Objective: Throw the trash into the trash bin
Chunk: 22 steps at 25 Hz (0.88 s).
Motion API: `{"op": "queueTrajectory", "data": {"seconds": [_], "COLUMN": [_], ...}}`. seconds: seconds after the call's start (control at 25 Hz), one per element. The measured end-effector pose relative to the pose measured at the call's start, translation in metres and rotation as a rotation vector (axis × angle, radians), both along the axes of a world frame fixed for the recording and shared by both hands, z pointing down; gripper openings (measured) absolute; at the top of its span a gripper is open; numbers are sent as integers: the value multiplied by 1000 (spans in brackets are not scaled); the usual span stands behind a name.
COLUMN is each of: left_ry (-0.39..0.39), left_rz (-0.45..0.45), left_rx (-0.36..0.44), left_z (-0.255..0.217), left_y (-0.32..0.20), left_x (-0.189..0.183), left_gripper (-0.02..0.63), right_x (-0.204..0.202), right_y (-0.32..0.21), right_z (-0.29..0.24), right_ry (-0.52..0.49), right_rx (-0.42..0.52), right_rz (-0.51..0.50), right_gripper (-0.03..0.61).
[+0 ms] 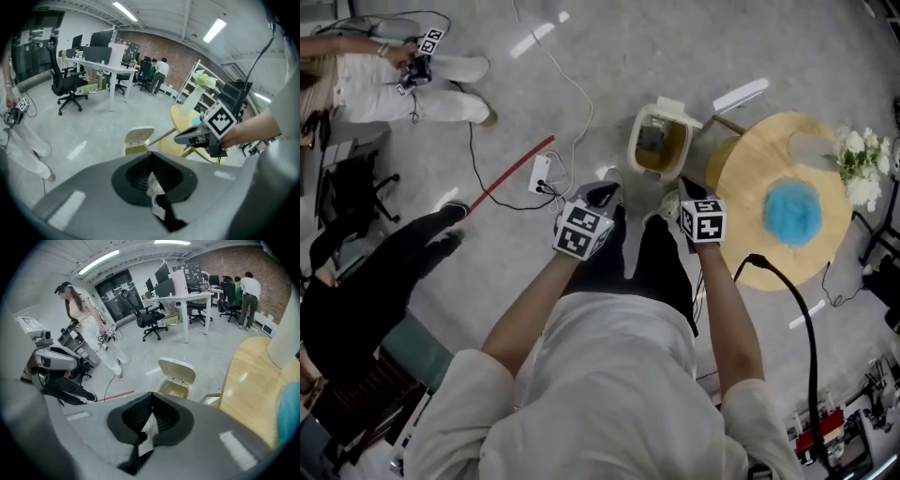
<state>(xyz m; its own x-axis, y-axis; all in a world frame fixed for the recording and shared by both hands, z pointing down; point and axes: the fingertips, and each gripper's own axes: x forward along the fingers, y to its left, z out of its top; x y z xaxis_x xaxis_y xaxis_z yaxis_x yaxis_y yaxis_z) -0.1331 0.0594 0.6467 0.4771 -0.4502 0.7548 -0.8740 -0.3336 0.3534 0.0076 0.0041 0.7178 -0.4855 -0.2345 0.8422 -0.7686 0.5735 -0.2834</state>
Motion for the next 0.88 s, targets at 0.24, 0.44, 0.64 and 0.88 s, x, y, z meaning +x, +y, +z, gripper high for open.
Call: {"op": "queueTrajectory", "data": {"seconds": [0.24,0.44,0.64,0.88], "left_ry": [17,28,39,40], "left_rz": [37,71,86,92], "left_rx": [1,19,43,66], "left_z": [-23,-46,-71,-93], "left_y": [0,1,2,2], "left_x": [10,21,27,31], "left_gripper": [3,3,3,3], "right_x": [6,9,10,14], "right_y": [8,14,19,26], "right_z": [-31,-57,-89,-113], "right_ry": [-10,-35,-70,-92], "right_rx": [0,7,44,68], "right_rz": [-1,5,-1,-9], "right_gripper": [0,0,0,0]}}
